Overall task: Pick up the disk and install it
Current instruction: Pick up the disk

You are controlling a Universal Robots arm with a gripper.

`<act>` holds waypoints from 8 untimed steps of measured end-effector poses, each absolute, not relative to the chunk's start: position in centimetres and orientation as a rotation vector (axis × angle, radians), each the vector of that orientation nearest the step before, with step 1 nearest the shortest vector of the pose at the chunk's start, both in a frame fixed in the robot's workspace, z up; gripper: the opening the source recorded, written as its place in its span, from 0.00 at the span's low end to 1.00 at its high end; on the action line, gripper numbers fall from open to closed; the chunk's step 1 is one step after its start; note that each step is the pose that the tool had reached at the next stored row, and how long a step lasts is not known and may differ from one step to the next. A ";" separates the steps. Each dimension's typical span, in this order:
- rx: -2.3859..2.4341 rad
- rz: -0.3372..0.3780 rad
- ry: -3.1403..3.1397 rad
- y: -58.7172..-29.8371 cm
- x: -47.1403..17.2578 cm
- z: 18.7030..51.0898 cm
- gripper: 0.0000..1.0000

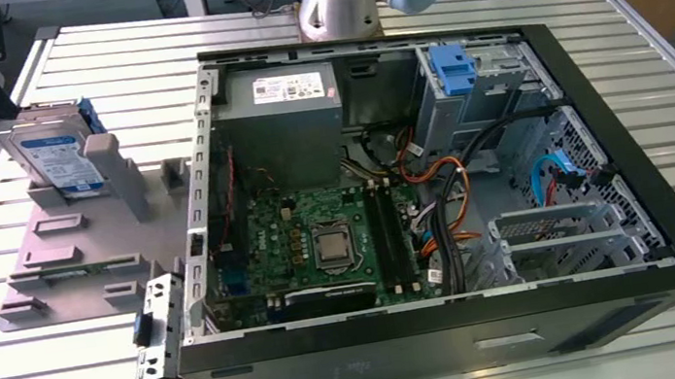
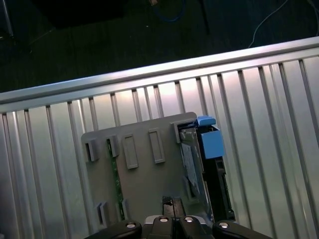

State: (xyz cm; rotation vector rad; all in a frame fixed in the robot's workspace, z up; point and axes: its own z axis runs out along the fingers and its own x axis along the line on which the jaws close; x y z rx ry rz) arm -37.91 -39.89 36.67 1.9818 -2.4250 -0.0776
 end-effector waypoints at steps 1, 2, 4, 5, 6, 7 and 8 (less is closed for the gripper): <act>1.985 -0.078 -2.423 -39.9 -37.9 36.7 0.11; 1.987 -0.078 -2.420 -39.9 -37.9 36.7 0.11; 1.993 -0.078 -2.416 -39.9 -37.9 36.7 0.11; 1.995 -0.077 -2.414 -39.9 -37.9 36.7 0.11; 1.998 -0.077 -2.411 -39.9 -37.9 36.7 0.11; 2.001 -0.077 -2.409 -39.9 -37.9 36.7 0.11; 2.003 -0.077 -2.407 -39.9 -37.9 36.7 0.11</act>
